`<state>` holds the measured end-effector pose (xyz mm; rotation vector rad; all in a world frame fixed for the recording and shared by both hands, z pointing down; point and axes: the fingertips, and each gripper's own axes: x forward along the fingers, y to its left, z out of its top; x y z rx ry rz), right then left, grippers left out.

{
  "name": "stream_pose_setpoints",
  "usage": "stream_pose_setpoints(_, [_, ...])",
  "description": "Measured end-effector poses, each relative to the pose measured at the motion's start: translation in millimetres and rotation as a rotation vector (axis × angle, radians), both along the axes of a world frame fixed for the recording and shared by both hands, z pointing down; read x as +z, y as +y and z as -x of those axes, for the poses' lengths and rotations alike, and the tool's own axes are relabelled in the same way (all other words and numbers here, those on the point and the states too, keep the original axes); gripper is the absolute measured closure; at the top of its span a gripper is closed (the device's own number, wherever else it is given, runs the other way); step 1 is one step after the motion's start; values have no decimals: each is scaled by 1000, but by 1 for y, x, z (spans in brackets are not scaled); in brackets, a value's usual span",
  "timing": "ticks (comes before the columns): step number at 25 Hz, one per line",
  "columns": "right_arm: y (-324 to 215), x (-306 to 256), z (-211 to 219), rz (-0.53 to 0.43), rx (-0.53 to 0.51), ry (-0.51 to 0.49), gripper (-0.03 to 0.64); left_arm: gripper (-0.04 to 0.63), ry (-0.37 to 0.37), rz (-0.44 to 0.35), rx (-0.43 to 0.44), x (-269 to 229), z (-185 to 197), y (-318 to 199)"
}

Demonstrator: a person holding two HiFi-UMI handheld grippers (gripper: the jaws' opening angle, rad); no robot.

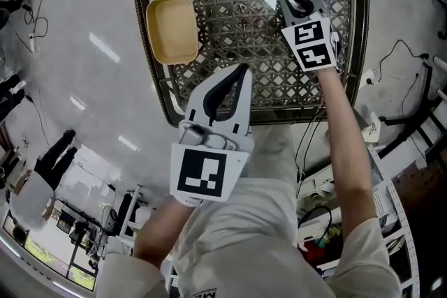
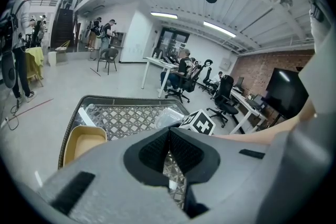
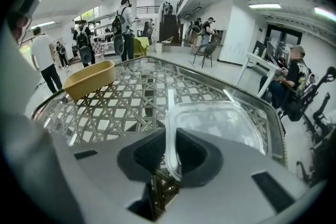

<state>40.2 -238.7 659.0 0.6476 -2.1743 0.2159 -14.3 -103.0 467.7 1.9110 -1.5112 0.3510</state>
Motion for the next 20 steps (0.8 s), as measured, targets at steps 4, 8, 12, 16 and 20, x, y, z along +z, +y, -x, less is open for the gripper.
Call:
stream_pose_setpoints(4, [1, -2, 1, -22, -7, -5, 546, 569, -2, -5, 4, -1, -1, 3])
stream_pose_setpoints(8, [2, -3, -1, -27, 2, -19, 549, 569, 4, -5, 6, -3, -2, 7])
stream_pose_setpoints(12, [7, -12, -1, -35, 12, -42, 551, 569, 1, 0, 7, -3, 0, 13])
stream_pose_setpoints(16, [12, -30, -1, -63, 26, -68, 551, 569, -2, -13, 23, -8, 0, 15])
stream_pose_setpoints(20, [18, -51, 1, -96, 33, -89, 551, 569, -5, -24, 41, -16, 0, 19])
